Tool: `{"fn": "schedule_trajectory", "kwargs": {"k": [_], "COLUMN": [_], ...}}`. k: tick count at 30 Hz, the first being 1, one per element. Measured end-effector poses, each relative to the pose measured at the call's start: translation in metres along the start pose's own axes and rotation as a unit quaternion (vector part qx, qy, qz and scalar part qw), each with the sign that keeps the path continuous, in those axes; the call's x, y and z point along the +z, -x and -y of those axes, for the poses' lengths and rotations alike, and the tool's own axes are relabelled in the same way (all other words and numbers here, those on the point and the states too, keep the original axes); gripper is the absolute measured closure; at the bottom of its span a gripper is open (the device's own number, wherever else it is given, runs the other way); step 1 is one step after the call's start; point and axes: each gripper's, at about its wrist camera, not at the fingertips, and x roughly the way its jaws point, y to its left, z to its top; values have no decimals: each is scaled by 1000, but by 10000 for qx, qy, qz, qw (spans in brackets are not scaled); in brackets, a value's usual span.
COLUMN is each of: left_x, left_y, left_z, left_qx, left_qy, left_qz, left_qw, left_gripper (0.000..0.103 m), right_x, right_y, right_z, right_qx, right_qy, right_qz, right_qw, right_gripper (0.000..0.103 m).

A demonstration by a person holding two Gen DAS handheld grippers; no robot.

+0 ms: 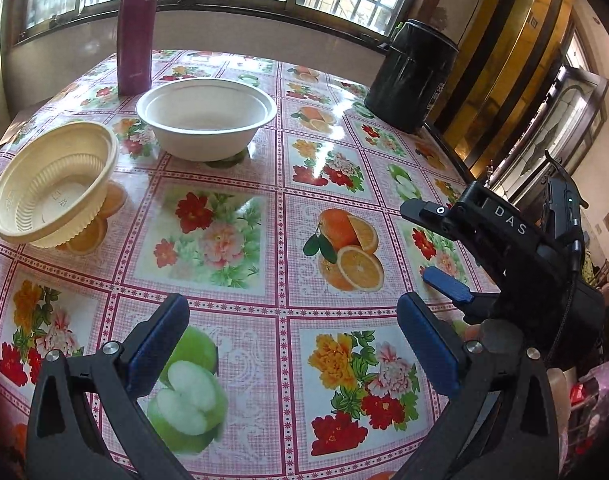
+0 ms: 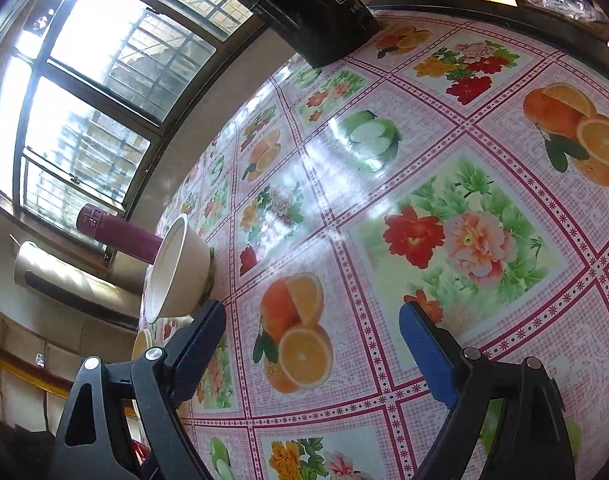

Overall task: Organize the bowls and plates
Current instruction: 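Move both open grippers toward the remaining white bowl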

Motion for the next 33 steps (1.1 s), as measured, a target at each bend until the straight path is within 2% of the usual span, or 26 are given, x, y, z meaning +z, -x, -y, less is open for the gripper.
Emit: {"fn": "schedule_trajectory", "kwargs": {"k": [6,21,27,33], "left_x": [-3,21,44,62], "left_y": [-2,38,72,96], "left_z": [-1,-28,-40,-57], "left_qx": [-25,228,480,903], "left_qy": [19,-149,-480,-704], "left_qz": [-107,172,421,615], "left_qw": [9999,9995,9968,9915], "left_gripper": [0,0,0,0], "right_x": [-1,-3,-4,-5], "right_y": [0,-4,-6,-8], "right_z": [-2,-8,-10,-13], "right_qx": [-6,1,4,-31], "right_qy": [33,178,248,321], "right_qz": [-3,-64,-66,-94], "right_qw": [10000,9998,9997,9994], "right_gripper": [13,13,13,13]}}
